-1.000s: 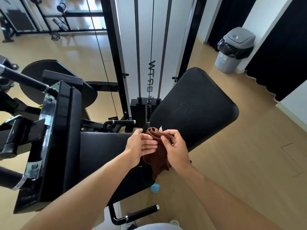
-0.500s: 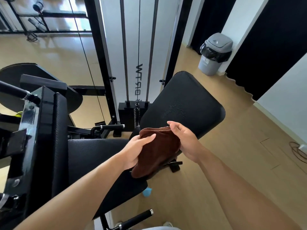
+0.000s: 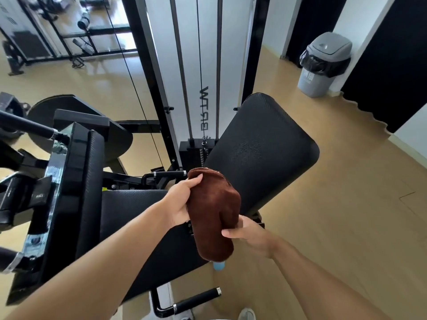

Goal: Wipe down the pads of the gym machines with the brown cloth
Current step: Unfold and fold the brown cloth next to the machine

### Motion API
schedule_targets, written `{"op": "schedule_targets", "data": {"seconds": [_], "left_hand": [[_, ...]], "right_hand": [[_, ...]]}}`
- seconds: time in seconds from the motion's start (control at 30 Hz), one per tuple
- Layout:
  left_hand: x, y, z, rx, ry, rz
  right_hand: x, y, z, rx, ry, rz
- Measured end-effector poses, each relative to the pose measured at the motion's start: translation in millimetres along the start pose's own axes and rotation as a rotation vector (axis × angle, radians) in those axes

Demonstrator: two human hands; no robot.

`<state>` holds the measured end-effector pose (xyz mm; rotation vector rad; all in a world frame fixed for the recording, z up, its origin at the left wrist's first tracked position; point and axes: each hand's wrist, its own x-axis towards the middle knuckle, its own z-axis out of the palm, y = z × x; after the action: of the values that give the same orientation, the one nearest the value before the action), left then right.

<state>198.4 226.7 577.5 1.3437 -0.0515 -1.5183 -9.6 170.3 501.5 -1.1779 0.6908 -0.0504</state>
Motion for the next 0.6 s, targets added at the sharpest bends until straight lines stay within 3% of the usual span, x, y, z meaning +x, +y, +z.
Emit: {"op": "schedule_targets", "data": {"seconds": [0.13, 0.23, 0.33, 0.43, 0.53, 0.6], "left_hand": [[-5, -1, 13, 0.015, 0.03, 0.03], [-1, 3, 22, 0.002, 0.112, 0.202], [-3, 6, 28, 0.011, 0.139, 0.358], [-12, 0, 31, 0.355, -0.059, 0.475], [-25, -1, 31, 0.84, -0.478, 0.379], [-31, 1, 27, 0.863, -0.628, 0.305]], "right_hand": [[-3, 4, -7, -0.06, -0.051, 0.056], [-7, 8, -20, -0.082, -0.07, 0.106], [-8, 2, -30, 0.093, 0.003, 0.129], [-2, -15, -32, 0.272, 0.168, 0.138], [4, -36, -34, 0.406, 0.153, 0.036], [6, -47, -35, 0.552, 0.109, 0.058]]}}
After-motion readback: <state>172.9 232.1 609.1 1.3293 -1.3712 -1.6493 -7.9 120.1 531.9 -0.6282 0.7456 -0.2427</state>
